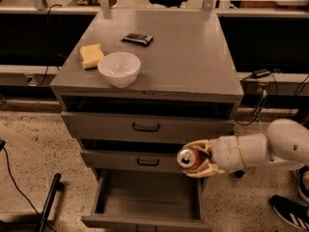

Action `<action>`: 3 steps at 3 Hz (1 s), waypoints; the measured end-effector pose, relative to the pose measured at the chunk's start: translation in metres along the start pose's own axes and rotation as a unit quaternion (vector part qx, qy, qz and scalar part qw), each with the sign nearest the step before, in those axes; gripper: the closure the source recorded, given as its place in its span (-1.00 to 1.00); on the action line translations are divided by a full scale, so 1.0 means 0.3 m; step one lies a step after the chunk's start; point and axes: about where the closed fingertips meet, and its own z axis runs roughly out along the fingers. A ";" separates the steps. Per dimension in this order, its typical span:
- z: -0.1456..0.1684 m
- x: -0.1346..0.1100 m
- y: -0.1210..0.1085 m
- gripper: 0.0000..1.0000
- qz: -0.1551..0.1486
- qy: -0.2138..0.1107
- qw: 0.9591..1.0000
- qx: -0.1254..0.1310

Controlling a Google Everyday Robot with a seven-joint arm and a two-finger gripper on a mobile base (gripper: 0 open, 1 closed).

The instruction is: Place coke can into bottom drawer

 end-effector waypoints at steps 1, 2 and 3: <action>0.010 0.013 0.007 1.00 0.005 -0.001 1.000 0.001; 0.033 0.138 0.011 1.00 0.042 -0.006 0.999 0.006; 0.062 0.374 0.061 1.00 0.099 -0.031 0.994 0.030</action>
Offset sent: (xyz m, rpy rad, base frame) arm 0.0272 -0.0383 -0.1059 0.0622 0.1816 -0.1322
